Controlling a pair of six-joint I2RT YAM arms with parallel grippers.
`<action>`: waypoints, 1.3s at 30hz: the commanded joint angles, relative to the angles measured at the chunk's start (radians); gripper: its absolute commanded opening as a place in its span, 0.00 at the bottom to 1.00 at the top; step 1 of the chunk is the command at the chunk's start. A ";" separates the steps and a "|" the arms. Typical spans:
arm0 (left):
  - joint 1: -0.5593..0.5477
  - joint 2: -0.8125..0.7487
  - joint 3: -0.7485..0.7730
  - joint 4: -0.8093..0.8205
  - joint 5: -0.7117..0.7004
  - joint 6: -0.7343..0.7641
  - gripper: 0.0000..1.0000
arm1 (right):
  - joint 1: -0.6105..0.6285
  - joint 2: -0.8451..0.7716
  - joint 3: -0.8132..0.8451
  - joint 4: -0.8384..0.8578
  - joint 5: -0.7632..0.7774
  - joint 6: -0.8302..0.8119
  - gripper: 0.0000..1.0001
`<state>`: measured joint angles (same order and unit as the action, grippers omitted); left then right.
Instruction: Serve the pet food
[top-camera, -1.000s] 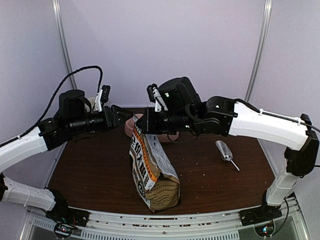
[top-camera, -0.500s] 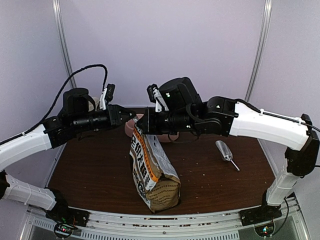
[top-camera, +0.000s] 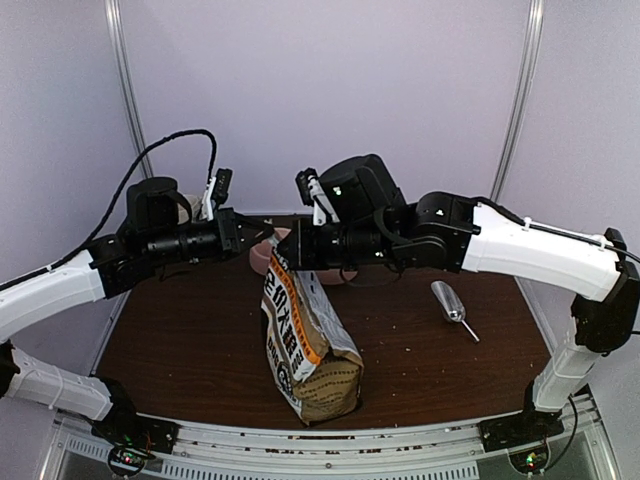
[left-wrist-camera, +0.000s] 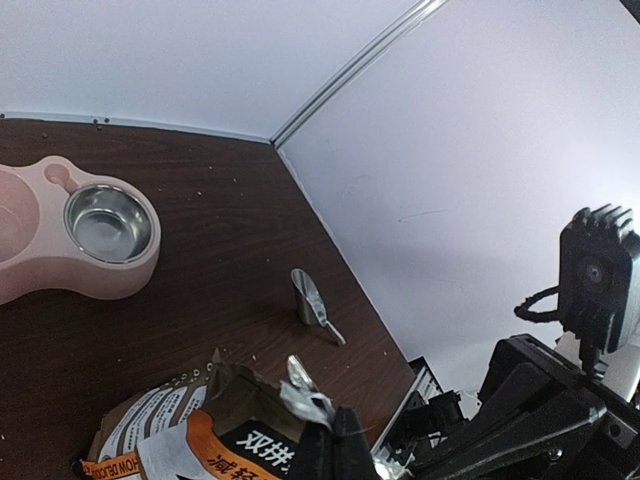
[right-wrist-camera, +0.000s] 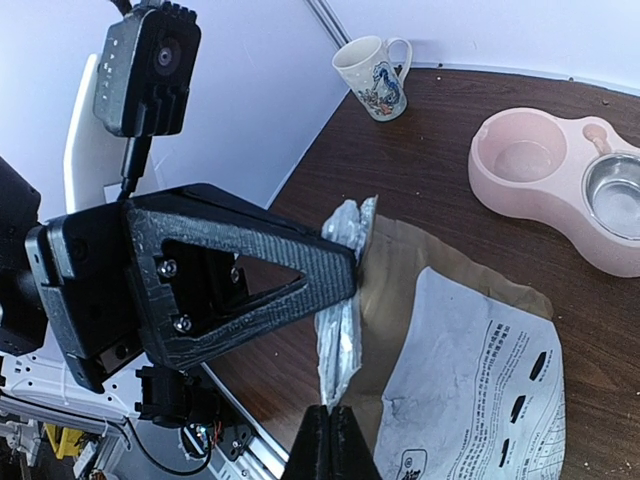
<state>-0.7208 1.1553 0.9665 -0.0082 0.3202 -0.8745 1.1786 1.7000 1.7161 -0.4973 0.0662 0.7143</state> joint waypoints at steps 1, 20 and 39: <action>0.009 -0.024 -0.020 0.005 -0.024 0.011 0.00 | 0.006 -0.063 0.032 -0.104 0.069 -0.033 0.01; 0.009 -0.025 -0.009 -0.006 -0.027 0.013 0.00 | 0.014 -0.031 0.085 -0.140 -0.002 -0.095 0.17; 0.009 -0.029 -0.003 -0.012 -0.023 0.017 0.00 | 0.057 0.124 0.323 -0.338 0.134 -0.161 0.16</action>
<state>-0.7189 1.1446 0.9611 -0.0284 0.3061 -0.8738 1.2301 1.8076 1.9903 -0.7799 0.1360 0.5697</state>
